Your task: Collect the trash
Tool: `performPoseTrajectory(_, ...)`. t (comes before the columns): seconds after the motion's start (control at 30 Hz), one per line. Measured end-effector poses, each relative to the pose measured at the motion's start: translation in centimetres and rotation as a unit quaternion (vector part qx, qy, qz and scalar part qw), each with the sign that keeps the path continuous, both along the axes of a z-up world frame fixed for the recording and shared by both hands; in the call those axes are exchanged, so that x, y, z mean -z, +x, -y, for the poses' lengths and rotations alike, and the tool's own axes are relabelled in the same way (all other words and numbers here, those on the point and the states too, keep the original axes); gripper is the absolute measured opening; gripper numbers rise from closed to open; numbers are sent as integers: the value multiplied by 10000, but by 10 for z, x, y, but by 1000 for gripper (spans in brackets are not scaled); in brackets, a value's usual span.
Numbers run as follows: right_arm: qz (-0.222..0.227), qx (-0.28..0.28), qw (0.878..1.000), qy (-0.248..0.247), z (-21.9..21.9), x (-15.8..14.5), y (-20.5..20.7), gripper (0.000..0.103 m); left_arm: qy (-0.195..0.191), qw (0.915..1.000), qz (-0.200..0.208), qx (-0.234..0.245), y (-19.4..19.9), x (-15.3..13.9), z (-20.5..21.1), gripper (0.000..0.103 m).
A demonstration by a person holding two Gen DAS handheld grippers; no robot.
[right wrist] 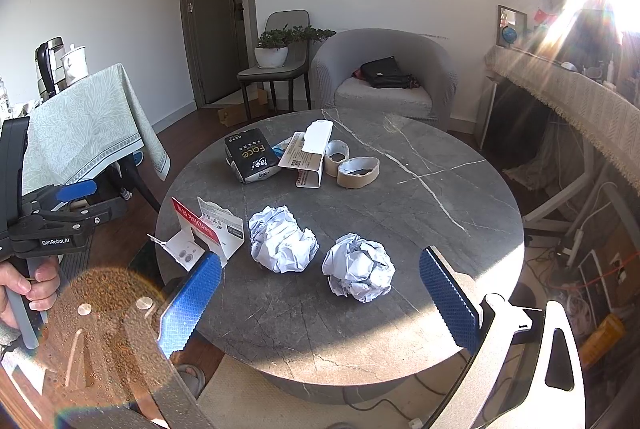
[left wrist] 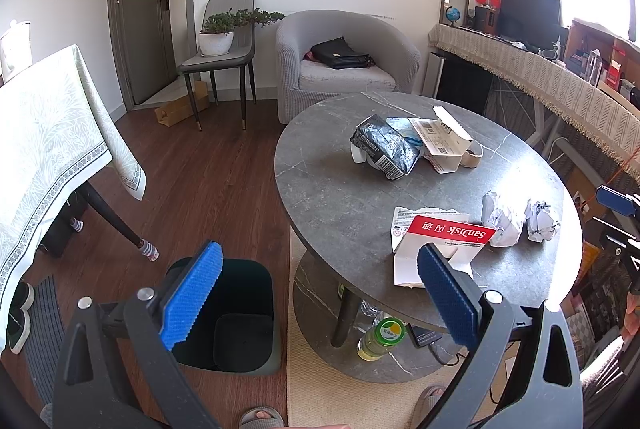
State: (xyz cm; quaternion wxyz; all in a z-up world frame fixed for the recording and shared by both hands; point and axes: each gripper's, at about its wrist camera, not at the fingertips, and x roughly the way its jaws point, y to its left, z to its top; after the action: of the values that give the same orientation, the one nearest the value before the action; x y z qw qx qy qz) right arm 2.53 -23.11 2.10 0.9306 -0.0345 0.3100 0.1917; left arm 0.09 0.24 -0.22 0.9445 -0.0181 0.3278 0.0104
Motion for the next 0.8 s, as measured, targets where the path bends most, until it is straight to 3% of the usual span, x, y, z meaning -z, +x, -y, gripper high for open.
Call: performPoseTrajectory(0.8, 21, -18, 10000, 1, 1, -3, -2, 100, -6, 10000, 7, -15, 0, -1, -1, 100)
